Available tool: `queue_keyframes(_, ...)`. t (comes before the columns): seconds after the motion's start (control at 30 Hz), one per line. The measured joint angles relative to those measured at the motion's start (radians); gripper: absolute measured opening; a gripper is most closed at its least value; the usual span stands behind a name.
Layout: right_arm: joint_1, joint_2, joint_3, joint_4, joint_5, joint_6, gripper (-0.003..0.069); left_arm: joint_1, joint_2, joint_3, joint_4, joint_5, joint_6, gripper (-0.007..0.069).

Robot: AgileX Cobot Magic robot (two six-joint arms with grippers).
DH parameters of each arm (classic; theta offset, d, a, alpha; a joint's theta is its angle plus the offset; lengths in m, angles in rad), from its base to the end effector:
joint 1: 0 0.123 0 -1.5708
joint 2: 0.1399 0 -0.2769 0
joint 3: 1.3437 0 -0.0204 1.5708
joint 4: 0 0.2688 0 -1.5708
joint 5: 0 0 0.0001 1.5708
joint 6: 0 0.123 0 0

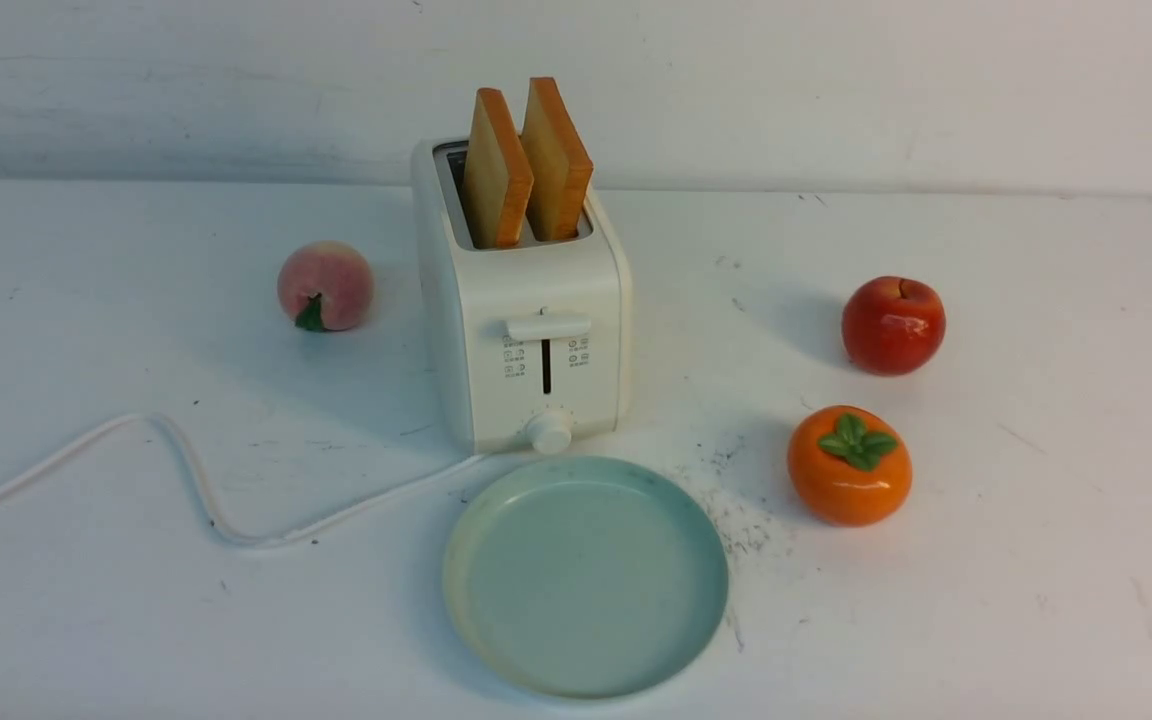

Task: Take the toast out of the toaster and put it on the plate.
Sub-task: Use the right arm to take out a slice of bread

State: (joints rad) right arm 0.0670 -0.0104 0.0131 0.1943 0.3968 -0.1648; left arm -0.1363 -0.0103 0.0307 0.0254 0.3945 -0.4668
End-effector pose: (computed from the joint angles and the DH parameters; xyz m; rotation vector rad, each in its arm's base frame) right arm 0.1076 0.0164 0.1648 -0.1004 1.8747 0.1263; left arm 0.1078 -0.0136 0.1574 -0.2997 1.8932 -0.3834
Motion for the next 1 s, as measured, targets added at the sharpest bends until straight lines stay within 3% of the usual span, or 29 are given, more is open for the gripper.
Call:
queue_keyframes(0.4,0.000,0.000,0.000,0.000,0.000,0.000,0.0240,0.000,0.000,0.000,-0.003,-0.005,-0.006,0.0238)
queue_keyframes(0.5,0.000,0.000,0.000,0.000,0.000,0.000,0.0240,0.000,0.000,0.000,-0.133,-0.055,-0.119,0.0238)
queue_keyframes(0.6,0.000,0.000,0.000,0.000,0.000,0.000,0.0240,0.000,0.000,0.000,-0.365,-0.132,-0.299,0.0238)
queue_keyframes(0.73,0.000,0.000,0.000,-0.001,0.000,0.000,0.0240,0.000,0.000,0.000,-0.598,-0.192,-0.451,0.0238)
queue_keyframes(1.0,0.000,0.000,0.000,-0.052,0.000,-0.007,0.0240,0.000,0.000,0.000,-0.677,-0.205,-0.483,0.0238)
